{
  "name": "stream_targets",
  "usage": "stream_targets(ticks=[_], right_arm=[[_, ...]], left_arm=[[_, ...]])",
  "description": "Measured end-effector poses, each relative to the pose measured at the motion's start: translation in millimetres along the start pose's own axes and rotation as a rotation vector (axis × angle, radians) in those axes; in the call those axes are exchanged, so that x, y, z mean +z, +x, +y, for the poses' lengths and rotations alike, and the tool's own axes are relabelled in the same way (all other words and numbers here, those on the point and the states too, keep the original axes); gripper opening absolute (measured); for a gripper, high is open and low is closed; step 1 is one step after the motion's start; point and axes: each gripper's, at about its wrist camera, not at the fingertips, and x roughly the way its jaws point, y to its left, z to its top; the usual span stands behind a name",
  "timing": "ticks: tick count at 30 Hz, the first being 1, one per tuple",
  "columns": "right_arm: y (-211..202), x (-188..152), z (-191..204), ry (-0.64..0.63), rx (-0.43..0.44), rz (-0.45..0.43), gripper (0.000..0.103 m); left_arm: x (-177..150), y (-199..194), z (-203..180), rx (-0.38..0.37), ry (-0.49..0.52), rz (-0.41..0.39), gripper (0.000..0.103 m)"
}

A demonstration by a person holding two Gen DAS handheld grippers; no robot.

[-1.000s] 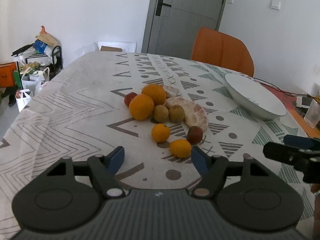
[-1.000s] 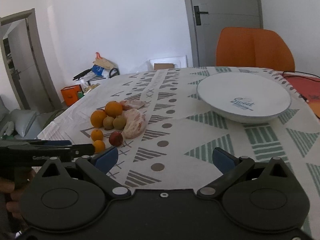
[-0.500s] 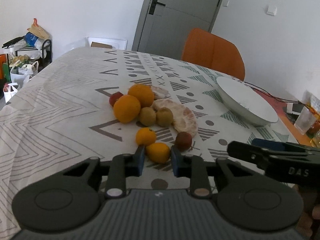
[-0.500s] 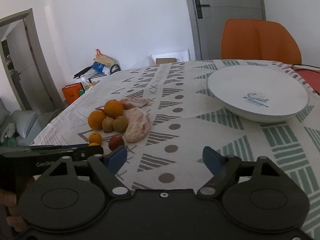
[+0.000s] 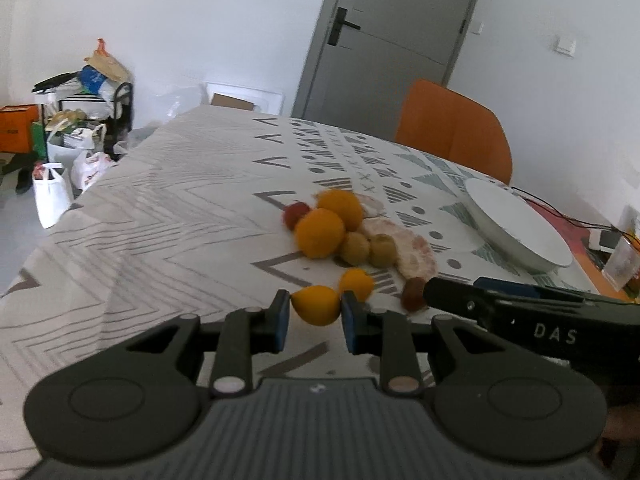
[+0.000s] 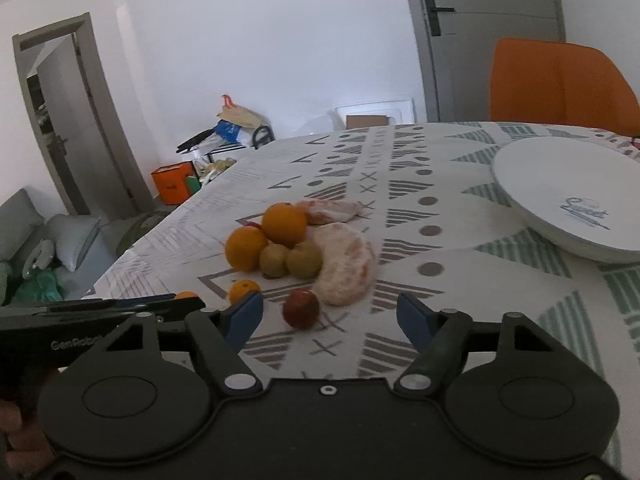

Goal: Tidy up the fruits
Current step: 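Grasp a small orange apricot with the left gripper while the right gripper grasps the red plum, then carry the apricot and plum to the white plate and release both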

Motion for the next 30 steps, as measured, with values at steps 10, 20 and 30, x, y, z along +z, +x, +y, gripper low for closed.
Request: stream_targets(ticks=[10,20,30], right_arm=[[22.0,-2.9,17.4,-0.039,0.012,0.035,0.021],[-9.3,-2.3,-10.7,0.023,-0.025,-0.047,0.021],[-36.1,0.5,-39.5,0.042,-0.076,-0.120,0.021]], left_arm=[[0.2,-7.5,22.8,0.050,-0.045,-0.010,0.026],[7.8,-3.2,0.5,0.013,0.013,-0.020,0.026],[15.0,6.0,-33.1,-0.021,0.086,-0.026,0.026]])
